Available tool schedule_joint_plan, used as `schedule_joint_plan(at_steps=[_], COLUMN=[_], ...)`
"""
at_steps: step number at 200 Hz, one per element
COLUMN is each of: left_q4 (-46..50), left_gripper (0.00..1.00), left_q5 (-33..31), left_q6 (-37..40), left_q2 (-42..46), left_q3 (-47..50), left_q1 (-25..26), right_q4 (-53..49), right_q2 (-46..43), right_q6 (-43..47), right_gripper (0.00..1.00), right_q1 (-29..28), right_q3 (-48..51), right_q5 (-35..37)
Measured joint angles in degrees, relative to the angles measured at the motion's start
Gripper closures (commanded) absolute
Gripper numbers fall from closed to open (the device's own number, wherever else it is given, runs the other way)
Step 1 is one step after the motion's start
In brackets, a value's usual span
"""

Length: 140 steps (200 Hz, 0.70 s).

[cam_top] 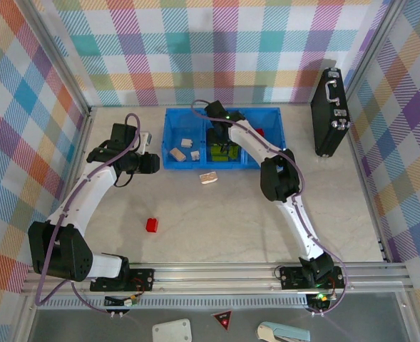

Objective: Sort the legos into containers by color
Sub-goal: Place the lego in the container.

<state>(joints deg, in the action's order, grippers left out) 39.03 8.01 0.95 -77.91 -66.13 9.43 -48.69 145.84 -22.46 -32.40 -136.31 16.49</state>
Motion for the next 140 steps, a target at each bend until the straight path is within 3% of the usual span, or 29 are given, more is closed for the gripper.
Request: schedule_joint_plan(at_steps=[43, 140], left_q4=[0.02, 0.02], left_gripper=[0.55, 0.55], left_q5=[-0.02, 0.0], left_q6=[0.0, 0.0], left_q2=[-0.61, -0.68], left_q3=[0.0, 0.0], left_q1=[0.0, 0.0], right_q4=[2.73, 1.46], right_q2=[0.74, 0.17], right_q6=[1.75, 3.1], right_gripper=[0.22, 0.23], right_q1=[0.15, 0.09], right_q3=[-0.48, -2.49], right_q5=[0.04, -0.85])
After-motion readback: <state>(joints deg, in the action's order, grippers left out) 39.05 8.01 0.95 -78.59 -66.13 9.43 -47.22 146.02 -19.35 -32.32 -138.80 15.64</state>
